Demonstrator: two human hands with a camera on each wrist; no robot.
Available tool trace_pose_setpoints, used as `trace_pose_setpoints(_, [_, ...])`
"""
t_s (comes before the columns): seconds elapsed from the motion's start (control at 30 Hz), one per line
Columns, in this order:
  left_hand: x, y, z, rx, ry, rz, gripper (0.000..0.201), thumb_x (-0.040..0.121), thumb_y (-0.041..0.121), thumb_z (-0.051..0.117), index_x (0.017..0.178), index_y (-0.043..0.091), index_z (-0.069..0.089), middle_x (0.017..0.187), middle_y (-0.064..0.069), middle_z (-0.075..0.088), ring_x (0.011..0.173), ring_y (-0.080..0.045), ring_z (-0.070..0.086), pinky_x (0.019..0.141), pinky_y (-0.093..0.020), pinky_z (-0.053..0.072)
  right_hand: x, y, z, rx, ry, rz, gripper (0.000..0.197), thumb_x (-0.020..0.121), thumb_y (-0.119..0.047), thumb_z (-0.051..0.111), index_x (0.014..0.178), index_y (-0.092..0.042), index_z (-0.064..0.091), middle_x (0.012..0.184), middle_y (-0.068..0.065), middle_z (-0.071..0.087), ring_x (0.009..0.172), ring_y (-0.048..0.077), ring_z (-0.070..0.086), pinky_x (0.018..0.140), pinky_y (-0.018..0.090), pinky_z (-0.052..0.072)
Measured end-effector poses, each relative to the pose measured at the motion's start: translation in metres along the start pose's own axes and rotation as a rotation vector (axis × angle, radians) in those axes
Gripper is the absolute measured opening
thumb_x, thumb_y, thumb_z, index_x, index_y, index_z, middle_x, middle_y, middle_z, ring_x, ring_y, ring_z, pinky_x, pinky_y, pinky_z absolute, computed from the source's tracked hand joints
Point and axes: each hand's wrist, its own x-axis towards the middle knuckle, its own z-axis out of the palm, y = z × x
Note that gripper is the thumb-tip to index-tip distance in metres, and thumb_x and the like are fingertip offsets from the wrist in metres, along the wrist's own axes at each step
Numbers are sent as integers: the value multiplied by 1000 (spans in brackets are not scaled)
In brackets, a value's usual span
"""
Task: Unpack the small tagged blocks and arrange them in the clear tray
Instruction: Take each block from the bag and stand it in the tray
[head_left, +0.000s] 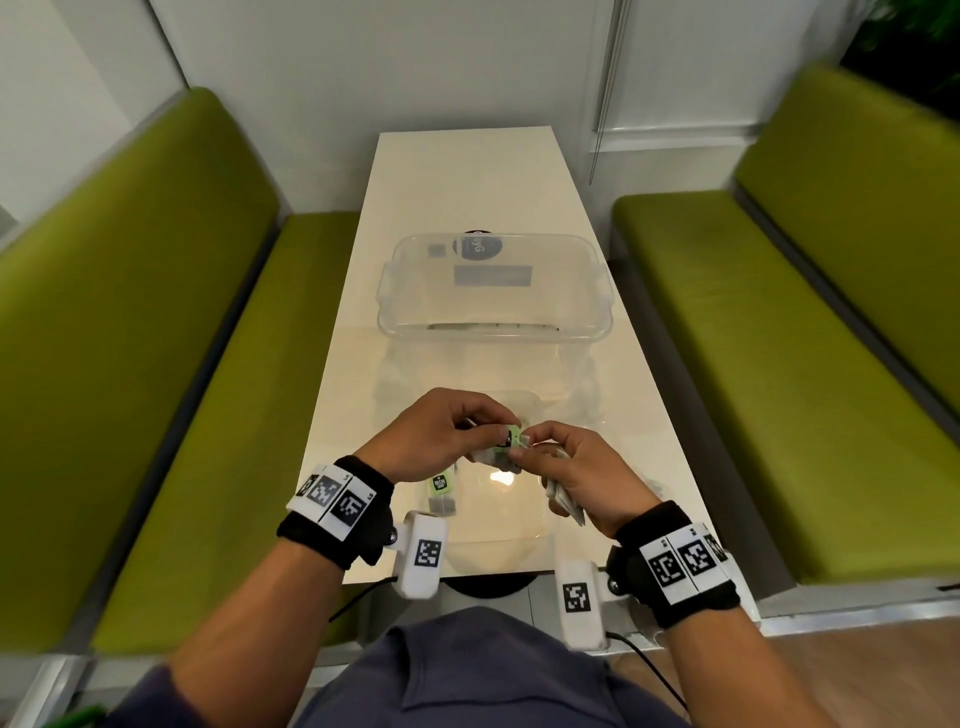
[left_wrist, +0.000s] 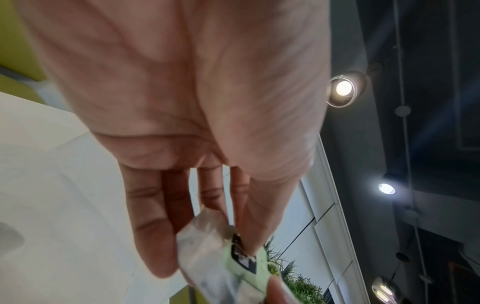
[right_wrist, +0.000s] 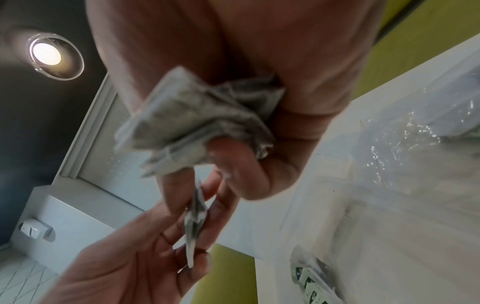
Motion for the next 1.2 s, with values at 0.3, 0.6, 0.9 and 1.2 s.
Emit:
trace_pose_setpoints(0.3, [3, 4, -1, 32, 183, -8, 9, 90, 22, 77, 94, 28, 81, 97, 3, 75, 92, -23, 66, 89, -46, 54, 0, 1, -1, -3, 53, 6, 28, 87, -9, 75, 109, 4, 64, 56, 13, 60, 44, 22, 35, 42, 23, 32])
trace_pose_setpoints(0.6, [0, 10, 3, -99, 199, -146, 6, 86, 7, 74, 90, 10, 71, 80, -8, 78, 66, -16, 65, 66, -36, 51, 3, -2, 5, 41, 115, -20, 17, 88, -3, 72, 100, 1, 61, 68, 11, 72, 38, 22, 41, 40, 19, 33])
trace_pose_setpoints(0.9, [0, 6, 13, -330, 263, -244, 12, 95, 9, 69, 97, -2, 73, 86, -18, 77, 68, -21, 67, 64, -30, 55, 5, 0, 6, 238, 152, 10, 28, 89, -9, 73, 113, 2, 61, 62, 6, 58, 44, 18, 36, 40, 22, 31])
trace_pose_setpoints(1.2, [0, 7, 12, -343, 285, -218, 10, 94, 12, 72, 97, 2, 74, 88, -14, 78, 71, -18, 70, 63, -25, 55, 2, -1, 5, 267, 30, -28, 36, 92, -7, 70, 127, -12, 63, 94, 12, 65, 52, 11, 42, 44, 24, 39])
